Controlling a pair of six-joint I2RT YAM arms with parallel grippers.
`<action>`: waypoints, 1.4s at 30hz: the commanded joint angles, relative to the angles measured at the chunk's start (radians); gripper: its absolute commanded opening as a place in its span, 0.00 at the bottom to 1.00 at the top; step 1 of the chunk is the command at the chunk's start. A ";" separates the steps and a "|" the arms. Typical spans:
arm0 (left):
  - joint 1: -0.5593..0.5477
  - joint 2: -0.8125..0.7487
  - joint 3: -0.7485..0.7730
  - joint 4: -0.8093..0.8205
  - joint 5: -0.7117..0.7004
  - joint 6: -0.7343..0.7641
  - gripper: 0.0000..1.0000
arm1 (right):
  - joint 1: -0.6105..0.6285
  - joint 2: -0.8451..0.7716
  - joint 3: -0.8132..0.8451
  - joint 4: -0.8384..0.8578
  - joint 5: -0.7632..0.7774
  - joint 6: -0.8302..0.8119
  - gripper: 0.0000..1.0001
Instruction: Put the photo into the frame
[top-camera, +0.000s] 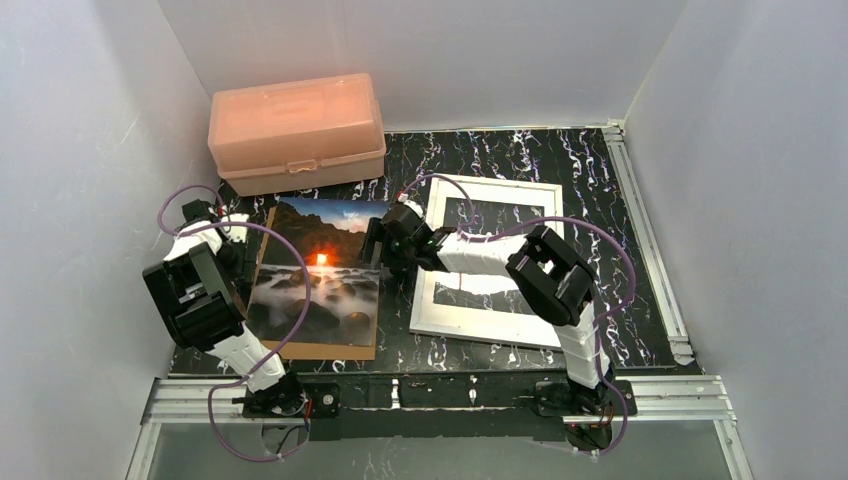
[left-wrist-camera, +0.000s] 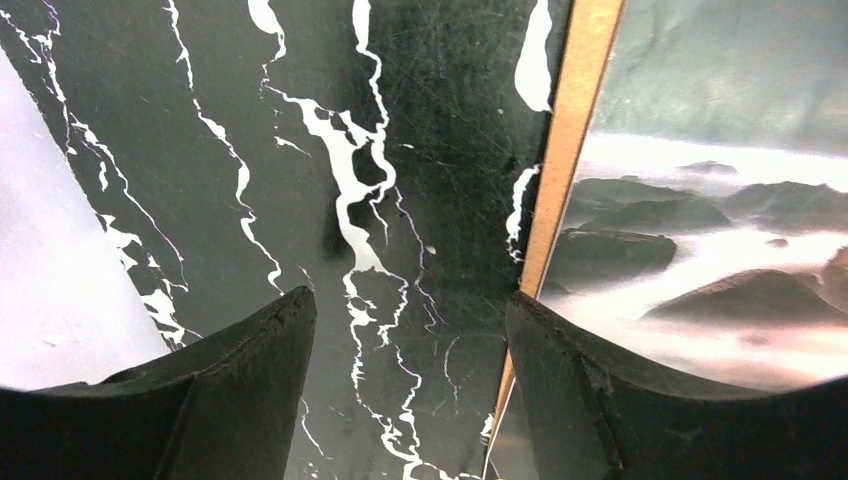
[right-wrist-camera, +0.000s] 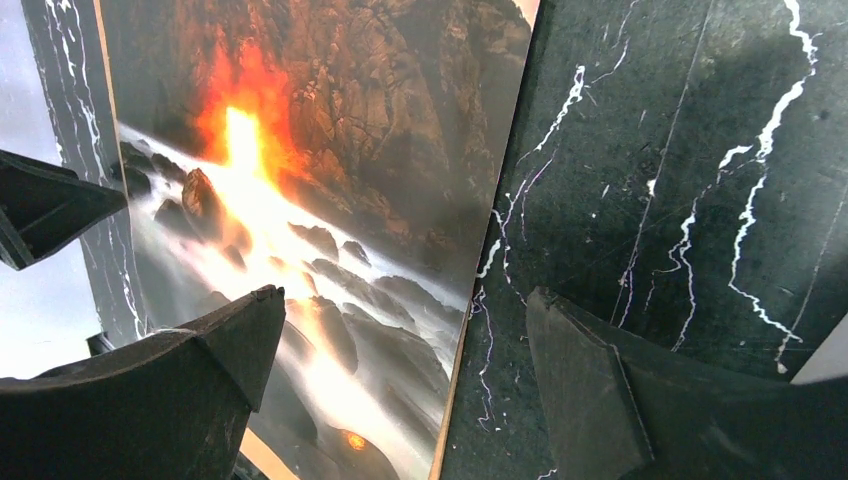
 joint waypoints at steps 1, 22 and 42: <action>0.005 -0.070 0.072 -0.101 0.069 -0.016 0.68 | 0.013 0.034 -0.015 -0.010 -0.028 0.019 0.99; -0.057 0.095 0.049 0.023 -0.037 -0.083 0.68 | 0.010 0.084 -0.010 0.103 -0.075 0.109 0.99; -0.080 0.092 0.046 -0.036 0.076 -0.077 0.65 | 0.008 0.048 -0.101 0.322 -0.155 0.178 0.99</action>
